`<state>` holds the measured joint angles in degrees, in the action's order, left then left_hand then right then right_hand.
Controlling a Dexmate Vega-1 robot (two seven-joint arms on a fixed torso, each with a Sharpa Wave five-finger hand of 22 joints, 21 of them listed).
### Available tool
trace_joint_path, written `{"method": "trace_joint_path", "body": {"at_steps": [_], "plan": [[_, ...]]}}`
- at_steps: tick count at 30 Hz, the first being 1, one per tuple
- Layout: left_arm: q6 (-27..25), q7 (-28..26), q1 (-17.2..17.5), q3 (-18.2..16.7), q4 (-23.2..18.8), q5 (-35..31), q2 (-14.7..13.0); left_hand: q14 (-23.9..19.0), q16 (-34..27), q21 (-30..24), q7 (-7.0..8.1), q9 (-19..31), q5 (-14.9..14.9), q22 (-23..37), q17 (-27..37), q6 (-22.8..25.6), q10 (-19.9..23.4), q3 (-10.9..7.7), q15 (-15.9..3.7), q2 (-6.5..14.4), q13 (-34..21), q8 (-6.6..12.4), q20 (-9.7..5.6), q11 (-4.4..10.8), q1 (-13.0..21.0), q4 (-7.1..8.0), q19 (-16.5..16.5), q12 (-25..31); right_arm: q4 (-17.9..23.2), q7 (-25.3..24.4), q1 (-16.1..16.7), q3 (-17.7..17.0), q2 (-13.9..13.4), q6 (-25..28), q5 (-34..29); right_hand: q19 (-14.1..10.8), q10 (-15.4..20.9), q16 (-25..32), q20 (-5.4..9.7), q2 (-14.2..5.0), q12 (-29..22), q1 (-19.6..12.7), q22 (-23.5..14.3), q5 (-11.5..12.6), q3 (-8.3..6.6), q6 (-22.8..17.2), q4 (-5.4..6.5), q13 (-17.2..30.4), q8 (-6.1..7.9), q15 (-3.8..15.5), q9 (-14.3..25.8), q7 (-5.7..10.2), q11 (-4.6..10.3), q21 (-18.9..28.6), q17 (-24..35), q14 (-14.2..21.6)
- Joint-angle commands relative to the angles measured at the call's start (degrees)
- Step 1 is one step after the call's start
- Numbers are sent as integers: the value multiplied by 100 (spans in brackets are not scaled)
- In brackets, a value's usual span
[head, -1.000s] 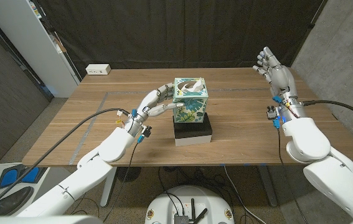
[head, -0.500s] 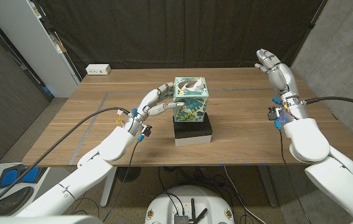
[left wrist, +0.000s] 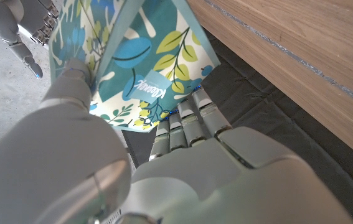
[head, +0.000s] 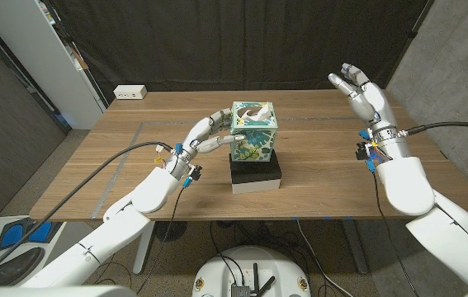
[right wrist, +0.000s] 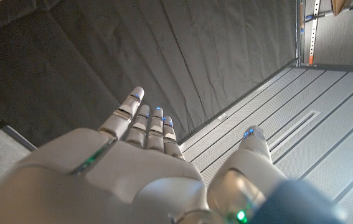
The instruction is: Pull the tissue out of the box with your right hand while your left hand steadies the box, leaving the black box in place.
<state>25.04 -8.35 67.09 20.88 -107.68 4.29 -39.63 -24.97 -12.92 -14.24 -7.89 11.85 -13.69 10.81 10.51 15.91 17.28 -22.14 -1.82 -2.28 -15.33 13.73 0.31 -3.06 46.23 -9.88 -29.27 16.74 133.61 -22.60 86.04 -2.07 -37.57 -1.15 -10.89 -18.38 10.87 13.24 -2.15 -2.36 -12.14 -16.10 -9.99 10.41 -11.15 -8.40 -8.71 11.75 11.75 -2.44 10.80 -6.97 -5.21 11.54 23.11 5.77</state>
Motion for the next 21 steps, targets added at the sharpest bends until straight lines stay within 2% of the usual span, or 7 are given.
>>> {"method": "trace_joint_path", "body": {"at_steps": [1,6,10,15,21], "plan": [[-52,-25,42,5,-43,-4,-3,12,18,-45,-46,11,-50,21,32,56,19,-14,-18,325,-19,15,-52,-1,308,28,-79,-10,77,38,-57,23,-32,213,-645,-32,36,27,12,-37,-28,-15,-9,-3,-32,-53,-9,13,45,3,10,-3,19,28,-1,66],[-98,-12,45,8,-74,-6,-27,8,19,-43,-46,10,-52,21,32,62,24,-8,-18,332,-22,11,-56,2,311,31,-76,-12,219,-49,-42,71,-75,605,-1260,-46,43,26,14,-40,-26,-37,-9,-3,-42,-71,-15,14,48,15,11,-7,18,29,-4,68],[-116,-27,51,7,-91,-20,-28,12,23,-42,-41,11,-53,21,32,65,27,-1,-14,334,-24,7,-57,5,312,32,-77,-15,312,-51,8,61,-88,749,-1511,-49,46,27,15,-41,-25,-50,-9,-4,-48,-71,-17,14,46,22,11,6,23,27,-5,75],[-77,30,9,34,-52,20,-27,6,23,-37,-39,11,-54,21,32,78,26,6,-18,337,-27,6,-65,6,313,34,-68,-19,412,34,41,20,-113,900,-1699,-53,55,29,13,-44,-25,-73,-8,-4,-59,-77,-22,14,44,32,12,12,42,24,-8,84],[154,-52,-31,74,114,-5,105,5,25,-38,-33,11,-57,21,33,80,33,8,-27,350,-31,0,-65,12,322,34,-73,-21,493,203,51,-3,-124,989,-1708,-57,64,27,17,-50,-24,-104,-8,-1,-73,-82,-28,15,42,41,13,24,66,21,-11,86]]}}
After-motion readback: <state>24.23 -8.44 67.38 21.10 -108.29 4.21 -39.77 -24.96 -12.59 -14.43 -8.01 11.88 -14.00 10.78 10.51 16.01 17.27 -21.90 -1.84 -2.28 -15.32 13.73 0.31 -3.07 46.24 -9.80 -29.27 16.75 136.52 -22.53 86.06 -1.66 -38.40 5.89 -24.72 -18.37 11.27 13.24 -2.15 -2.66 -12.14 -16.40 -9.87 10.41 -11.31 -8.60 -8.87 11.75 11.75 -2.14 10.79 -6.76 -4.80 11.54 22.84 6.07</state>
